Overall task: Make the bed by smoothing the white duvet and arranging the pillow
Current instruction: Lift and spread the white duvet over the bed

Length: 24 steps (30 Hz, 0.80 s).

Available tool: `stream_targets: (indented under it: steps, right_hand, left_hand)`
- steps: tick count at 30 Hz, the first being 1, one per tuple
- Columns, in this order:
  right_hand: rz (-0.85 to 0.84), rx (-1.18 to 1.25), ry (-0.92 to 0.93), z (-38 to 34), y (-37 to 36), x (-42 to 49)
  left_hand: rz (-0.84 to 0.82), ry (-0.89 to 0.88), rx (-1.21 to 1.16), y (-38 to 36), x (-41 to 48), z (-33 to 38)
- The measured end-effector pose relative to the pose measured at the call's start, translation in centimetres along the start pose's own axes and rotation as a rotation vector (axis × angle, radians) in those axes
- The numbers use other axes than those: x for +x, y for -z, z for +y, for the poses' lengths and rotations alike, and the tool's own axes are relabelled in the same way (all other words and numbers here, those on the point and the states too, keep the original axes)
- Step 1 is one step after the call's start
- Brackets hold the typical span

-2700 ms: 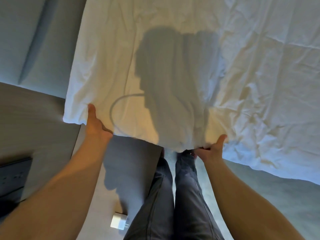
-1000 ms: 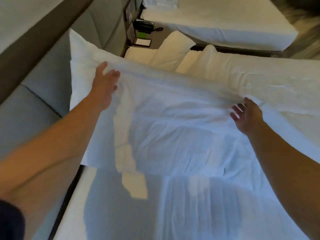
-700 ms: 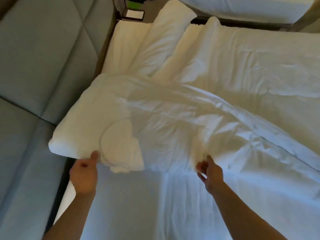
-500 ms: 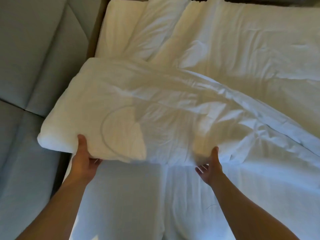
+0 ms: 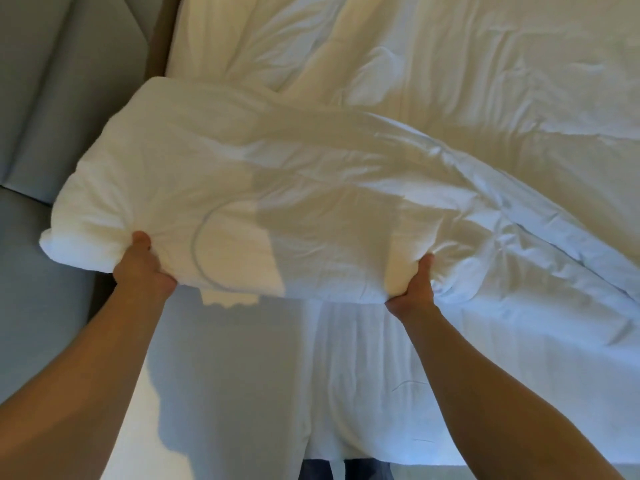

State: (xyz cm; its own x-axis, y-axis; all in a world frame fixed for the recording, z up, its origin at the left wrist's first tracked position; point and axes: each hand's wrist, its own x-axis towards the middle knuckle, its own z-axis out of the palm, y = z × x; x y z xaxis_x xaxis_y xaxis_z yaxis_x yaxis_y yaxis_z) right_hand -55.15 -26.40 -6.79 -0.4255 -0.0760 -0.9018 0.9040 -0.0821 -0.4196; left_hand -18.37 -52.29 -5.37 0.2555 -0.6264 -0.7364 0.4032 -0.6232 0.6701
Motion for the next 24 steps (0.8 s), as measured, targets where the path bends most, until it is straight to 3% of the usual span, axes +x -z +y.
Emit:
stream_targets:
  steps: [9, 14, 17, 19, 24]
  right_hand:
    - [0.228, -0.066, 0.193, -2.3, 0.7, -8.9]
    - [0.258, -0.091, 0.293, -3.6, 2.7, -12.9]
    - [0.255, -0.119, 0.331, -3.6, 5.3, -15.0]
    - [0.266, -0.128, 0.377, -3.2, 7.6, -16.4]
    - [0.277, -0.171, 0.369, 0.6, 16.0, -18.4]
  left_hand:
    - [0.156, -0.146, 0.134, -1.9, -11.1, 3.3]
    - [0.175, -0.105, 0.136, 0.3, -14.0, 4.6]
    - [0.142, -0.086, 0.123, 2.9, -17.3, 5.1]
    - [0.103, -0.165, 0.039, 5.5, -19.7, 4.8]
    - [0.097, -0.244, -0.06, 16.0, -23.2, 0.3]
